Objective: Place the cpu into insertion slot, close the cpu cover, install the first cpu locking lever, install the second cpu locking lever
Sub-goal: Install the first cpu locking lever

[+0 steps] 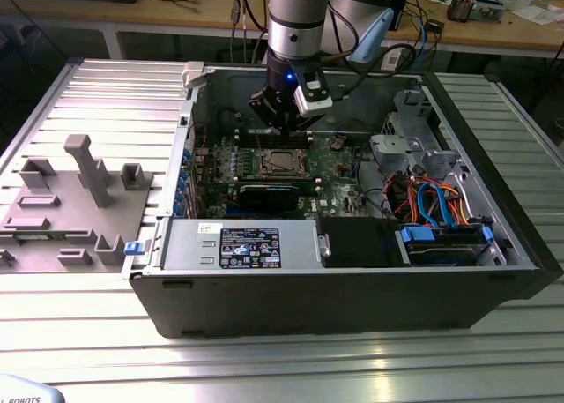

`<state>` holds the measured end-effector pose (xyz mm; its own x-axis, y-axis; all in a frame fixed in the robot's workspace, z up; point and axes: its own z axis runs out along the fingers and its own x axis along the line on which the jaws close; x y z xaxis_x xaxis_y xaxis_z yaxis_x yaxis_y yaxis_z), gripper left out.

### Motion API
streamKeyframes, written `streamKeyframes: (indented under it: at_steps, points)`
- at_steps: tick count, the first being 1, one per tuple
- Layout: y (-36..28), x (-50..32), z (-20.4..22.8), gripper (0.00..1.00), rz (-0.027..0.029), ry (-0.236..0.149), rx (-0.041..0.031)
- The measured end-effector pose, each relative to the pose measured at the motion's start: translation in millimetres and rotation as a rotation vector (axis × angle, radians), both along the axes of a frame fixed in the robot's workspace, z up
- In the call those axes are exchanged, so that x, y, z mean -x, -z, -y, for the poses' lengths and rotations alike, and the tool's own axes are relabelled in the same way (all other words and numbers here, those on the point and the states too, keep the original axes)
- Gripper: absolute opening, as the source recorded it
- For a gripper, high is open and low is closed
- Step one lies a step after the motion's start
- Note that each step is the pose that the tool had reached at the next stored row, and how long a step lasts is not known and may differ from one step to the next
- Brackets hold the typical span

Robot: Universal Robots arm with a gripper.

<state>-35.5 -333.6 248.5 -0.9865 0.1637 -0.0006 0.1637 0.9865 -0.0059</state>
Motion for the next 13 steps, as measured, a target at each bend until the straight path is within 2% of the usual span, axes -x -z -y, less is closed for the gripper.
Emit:
streamKeyframes:
  at_steps: [13]
  points:
    - [0.0,0.0,0.0,0.11,0.0,-0.024,0.0]
